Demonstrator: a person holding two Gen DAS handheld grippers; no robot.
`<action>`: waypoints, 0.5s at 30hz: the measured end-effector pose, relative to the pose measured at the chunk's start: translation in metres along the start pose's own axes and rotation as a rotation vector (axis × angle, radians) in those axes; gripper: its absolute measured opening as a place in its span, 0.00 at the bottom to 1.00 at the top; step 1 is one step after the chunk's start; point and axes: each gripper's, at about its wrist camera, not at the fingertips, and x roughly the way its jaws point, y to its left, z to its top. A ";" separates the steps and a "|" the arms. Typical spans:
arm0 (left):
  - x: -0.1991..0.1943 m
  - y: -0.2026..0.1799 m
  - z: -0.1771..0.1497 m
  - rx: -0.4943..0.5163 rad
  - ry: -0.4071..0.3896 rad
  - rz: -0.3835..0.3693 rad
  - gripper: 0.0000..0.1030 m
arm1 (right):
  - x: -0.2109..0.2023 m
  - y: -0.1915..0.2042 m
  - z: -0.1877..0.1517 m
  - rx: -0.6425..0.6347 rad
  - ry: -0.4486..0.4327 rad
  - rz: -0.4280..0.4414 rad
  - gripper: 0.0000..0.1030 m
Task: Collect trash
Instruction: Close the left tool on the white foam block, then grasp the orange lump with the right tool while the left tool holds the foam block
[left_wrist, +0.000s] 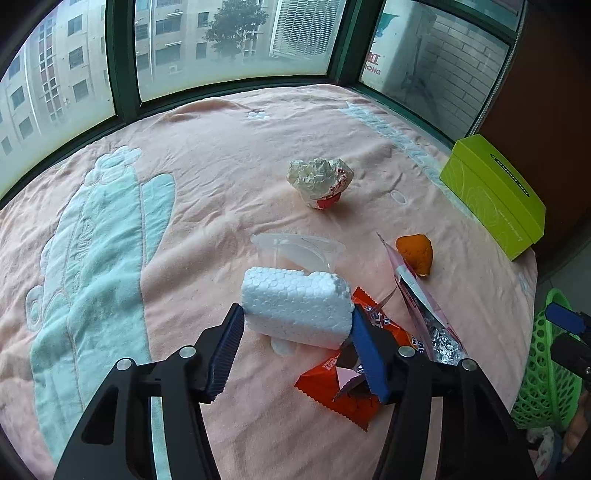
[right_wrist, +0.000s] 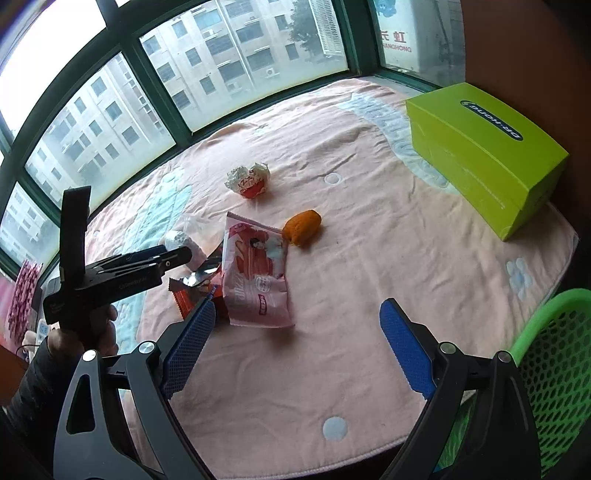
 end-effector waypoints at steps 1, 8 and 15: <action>-0.002 0.001 0.000 -0.003 -0.004 -0.001 0.55 | 0.003 0.000 0.003 -0.001 0.002 -0.005 0.86; -0.023 0.005 -0.003 -0.020 -0.034 -0.019 0.55 | 0.038 -0.003 0.031 0.054 0.044 0.028 0.76; -0.042 0.011 -0.005 -0.037 -0.060 -0.026 0.55 | 0.082 -0.008 0.054 0.136 0.113 0.043 0.61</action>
